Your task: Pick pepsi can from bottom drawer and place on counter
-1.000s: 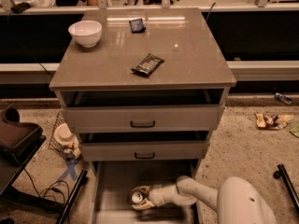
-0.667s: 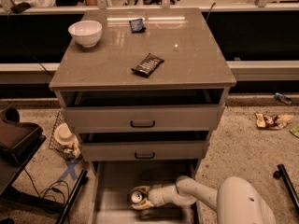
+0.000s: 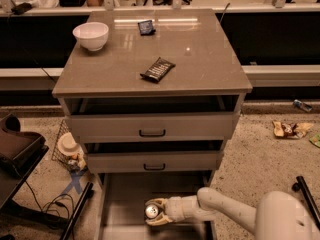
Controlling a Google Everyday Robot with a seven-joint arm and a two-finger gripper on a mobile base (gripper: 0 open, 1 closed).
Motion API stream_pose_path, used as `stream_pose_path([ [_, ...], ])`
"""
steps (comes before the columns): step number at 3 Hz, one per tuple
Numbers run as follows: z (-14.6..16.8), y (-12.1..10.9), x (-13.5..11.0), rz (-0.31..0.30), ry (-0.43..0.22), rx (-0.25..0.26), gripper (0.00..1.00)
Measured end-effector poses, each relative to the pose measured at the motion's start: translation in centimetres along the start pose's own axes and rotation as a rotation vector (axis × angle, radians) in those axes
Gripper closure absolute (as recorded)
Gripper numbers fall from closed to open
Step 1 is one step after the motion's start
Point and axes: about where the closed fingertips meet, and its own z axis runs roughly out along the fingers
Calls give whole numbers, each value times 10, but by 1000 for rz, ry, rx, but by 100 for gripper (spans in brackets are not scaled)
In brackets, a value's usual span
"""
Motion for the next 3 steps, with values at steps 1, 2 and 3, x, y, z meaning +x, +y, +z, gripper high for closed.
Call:
stream_pose_path([
  [1,-59,14,-60,18,-26,35,100],
  [2,-132,22,-136,72,-39,80,100],
  [3,-173,20,-180,107,-32,117,100],
])
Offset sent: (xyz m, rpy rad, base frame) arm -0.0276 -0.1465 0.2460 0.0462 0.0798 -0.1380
